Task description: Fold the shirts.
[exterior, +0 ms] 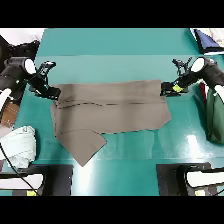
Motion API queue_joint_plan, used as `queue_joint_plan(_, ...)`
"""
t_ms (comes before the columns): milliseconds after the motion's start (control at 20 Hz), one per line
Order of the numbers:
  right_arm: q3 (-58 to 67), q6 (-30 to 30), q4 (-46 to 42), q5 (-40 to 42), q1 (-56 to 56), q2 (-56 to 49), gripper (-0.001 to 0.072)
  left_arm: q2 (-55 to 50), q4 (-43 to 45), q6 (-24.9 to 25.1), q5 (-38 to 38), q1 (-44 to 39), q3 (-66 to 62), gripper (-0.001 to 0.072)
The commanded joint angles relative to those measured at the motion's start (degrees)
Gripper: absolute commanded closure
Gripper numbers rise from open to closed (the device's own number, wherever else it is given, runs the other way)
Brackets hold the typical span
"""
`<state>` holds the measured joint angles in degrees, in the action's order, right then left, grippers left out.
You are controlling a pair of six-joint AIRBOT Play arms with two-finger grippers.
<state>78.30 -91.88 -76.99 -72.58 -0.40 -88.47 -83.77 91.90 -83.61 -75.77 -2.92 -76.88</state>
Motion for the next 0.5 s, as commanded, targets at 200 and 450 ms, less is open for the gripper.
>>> queue_joint_plan(200, -0.4, 1.1, 2.3, -0.4, -0.4, 8.7, 0.0312, 16.9, -1.0, -10.3, -2.2, 0.0, 15.8, 0.0212)
queue_joint_plan(450, -0.4, 1.1, 2.4, 0.4, -0.3, 11.0, 0.0312, 33.8, -9.8, -14.5, -1.1, 0.0, 39.8, 0.0211)
